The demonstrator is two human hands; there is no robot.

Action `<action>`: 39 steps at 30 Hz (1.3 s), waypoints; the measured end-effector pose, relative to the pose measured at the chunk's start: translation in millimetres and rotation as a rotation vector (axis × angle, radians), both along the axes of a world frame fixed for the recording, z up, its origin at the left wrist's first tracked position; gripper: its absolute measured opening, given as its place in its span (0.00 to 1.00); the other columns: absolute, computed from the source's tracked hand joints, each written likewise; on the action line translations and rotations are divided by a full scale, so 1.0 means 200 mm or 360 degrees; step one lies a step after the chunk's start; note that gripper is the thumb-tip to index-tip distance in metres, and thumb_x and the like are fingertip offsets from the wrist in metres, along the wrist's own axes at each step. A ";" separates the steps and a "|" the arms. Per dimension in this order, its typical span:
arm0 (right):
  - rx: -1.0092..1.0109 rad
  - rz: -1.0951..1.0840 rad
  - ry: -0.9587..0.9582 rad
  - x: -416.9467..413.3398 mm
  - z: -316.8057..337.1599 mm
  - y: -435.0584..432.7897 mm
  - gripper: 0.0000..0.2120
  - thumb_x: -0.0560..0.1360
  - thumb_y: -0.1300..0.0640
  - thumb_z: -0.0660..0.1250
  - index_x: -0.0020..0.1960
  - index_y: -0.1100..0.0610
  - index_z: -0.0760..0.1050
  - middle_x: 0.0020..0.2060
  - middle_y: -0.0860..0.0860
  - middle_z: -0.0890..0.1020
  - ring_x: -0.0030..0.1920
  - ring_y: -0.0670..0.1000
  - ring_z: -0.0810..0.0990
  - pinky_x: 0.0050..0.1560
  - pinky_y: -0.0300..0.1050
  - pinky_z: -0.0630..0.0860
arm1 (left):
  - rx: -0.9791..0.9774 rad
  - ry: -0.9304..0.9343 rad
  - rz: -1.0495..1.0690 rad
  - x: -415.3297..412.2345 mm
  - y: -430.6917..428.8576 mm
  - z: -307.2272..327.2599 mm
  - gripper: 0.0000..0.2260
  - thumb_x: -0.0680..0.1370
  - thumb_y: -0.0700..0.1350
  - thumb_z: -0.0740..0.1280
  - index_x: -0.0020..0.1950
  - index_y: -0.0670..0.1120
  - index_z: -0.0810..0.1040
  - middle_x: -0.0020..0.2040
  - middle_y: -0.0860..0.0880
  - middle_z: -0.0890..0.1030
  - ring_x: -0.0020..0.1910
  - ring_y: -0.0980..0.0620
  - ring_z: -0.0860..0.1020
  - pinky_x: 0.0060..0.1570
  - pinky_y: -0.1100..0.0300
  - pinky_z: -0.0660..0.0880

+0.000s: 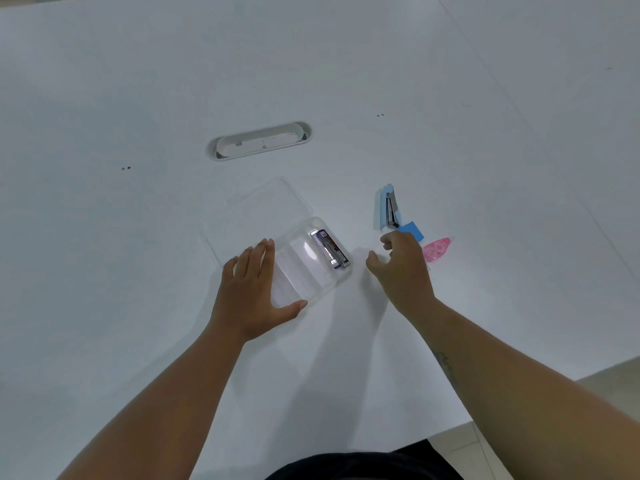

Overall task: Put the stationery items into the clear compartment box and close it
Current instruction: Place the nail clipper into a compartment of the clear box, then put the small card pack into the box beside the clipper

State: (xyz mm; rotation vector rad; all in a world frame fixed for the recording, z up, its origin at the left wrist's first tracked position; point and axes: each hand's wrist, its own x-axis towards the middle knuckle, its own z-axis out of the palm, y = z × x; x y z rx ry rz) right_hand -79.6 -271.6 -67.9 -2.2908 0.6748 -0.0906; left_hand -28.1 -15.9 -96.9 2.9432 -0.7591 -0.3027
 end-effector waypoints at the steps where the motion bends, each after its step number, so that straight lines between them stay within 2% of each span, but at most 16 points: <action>1: -0.0013 -0.0029 0.0019 -0.03 0.00 -0.02 0.12 0.72 0.57 0.69 0.53 0.59 0.73 0.48 0.52 0.74 0.51 0.54 0.73 0.49 0.48 0.73 | 0.0000 -0.0003 -0.0001 0.00 0.00 0.00 0.51 0.67 0.76 0.56 0.79 0.42 0.52 0.77 0.45 0.61 0.74 0.43 0.62 0.71 0.45 0.61; 5: -0.0126 -0.0084 0.0122 -0.16 -0.03 -0.08 0.13 0.72 0.56 0.69 0.55 0.59 0.72 0.51 0.53 0.76 0.53 0.54 0.73 0.52 0.47 0.72 | -0.0026 -0.0004 -0.0003 0.00 0.00 0.00 0.51 0.67 0.76 0.56 0.78 0.42 0.52 0.77 0.45 0.62 0.74 0.42 0.62 0.70 0.45 0.62; 9: -0.0197 -0.0160 0.0136 -0.27 -0.07 -0.08 0.12 0.72 0.57 0.69 0.53 0.58 0.72 0.49 0.54 0.76 0.51 0.54 0.72 0.49 0.46 0.71 | -0.0055 -0.0014 -0.0007 0.00 0.00 0.00 0.51 0.67 0.76 0.56 0.78 0.42 0.52 0.77 0.44 0.62 0.73 0.41 0.63 0.70 0.44 0.63; 12: -0.0233 -0.0195 0.0133 -0.31 -0.10 -0.07 0.11 0.72 0.57 0.70 0.50 0.57 0.70 0.48 0.52 0.72 0.49 0.52 0.71 0.47 0.46 0.73 | -0.0056 -0.0033 -0.0022 0.00 0.00 -0.01 0.50 0.67 0.75 0.57 0.78 0.42 0.53 0.76 0.43 0.62 0.73 0.41 0.64 0.69 0.43 0.64; 15: -0.0239 -0.0258 0.0150 -0.33 -0.12 -0.04 0.13 0.71 0.58 0.70 0.51 0.57 0.69 0.49 0.51 0.70 0.50 0.51 0.70 0.47 0.46 0.74 | -0.0049 -0.0043 -0.0036 0.00 0.00 -0.02 0.50 0.67 0.75 0.58 0.78 0.42 0.52 0.76 0.43 0.62 0.72 0.40 0.64 0.69 0.44 0.63; 18: -0.0226 -0.0274 0.0146 -0.35 -0.14 -0.04 0.10 0.71 0.62 0.68 0.50 0.59 0.70 0.49 0.55 0.73 0.51 0.54 0.70 0.45 0.46 0.71 | -0.0043 -0.0024 -0.0026 0.00 0.00 -0.01 0.51 0.67 0.75 0.56 0.78 0.42 0.51 0.76 0.43 0.61 0.73 0.40 0.62 0.70 0.44 0.62; 22: -0.0121 -0.0293 0.0142 -0.33 -0.13 -0.03 0.08 0.72 0.63 0.67 0.48 0.58 0.70 0.47 0.54 0.73 0.51 0.54 0.70 0.45 0.45 0.68 | -0.0076 0.0047 -0.0011 0.00 -0.01 0.00 0.52 0.66 0.76 0.55 0.79 0.44 0.48 0.79 0.44 0.57 0.75 0.42 0.58 0.73 0.46 0.58; 25: -0.0083 -0.0223 0.0074 -0.26 -0.07 0.02 0.09 0.71 0.62 0.68 0.49 0.58 0.71 0.49 0.54 0.74 0.51 0.54 0.71 0.46 0.45 0.70 | -0.0143 0.0124 0.0017 0.00 0.00 0.03 0.53 0.66 0.77 0.54 0.79 0.46 0.44 0.80 0.46 0.52 0.77 0.44 0.54 0.75 0.48 0.55; 30: 0.0060 0.0061 -0.0137 -0.08 0.03 0.18 0.08 0.70 0.65 0.68 0.46 0.59 0.71 0.48 0.55 0.76 0.50 0.56 0.73 0.48 0.52 0.76 | -0.0138 0.0167 0.0075 -0.01 0.07 0.04 0.55 0.65 0.78 0.57 0.79 0.46 0.40 0.81 0.47 0.47 0.79 0.45 0.49 0.77 0.48 0.51; 35: -0.0065 0.0297 -0.0187 0.06 0.05 0.37 0.09 0.71 0.63 0.69 0.49 0.60 0.72 0.48 0.55 0.76 0.49 0.54 0.72 0.45 0.47 0.75 | -0.0148 0.0218 0.0124 -0.04 0.12 0.02 0.57 0.64 0.80 0.54 0.79 0.46 0.38 0.81 0.47 0.45 0.79 0.47 0.46 0.77 0.50 0.48; 39: -0.0122 0.0349 -0.0172 0.13 0.04 0.44 0.09 0.71 0.63 0.68 0.50 0.61 0.73 0.48 0.56 0.77 0.49 0.55 0.73 0.45 0.47 0.75 | -0.0183 0.0214 0.0151 -0.05 0.10 0.00 0.58 0.63 0.80 0.56 0.79 0.46 0.39 0.81 0.47 0.47 0.79 0.47 0.47 0.77 0.52 0.46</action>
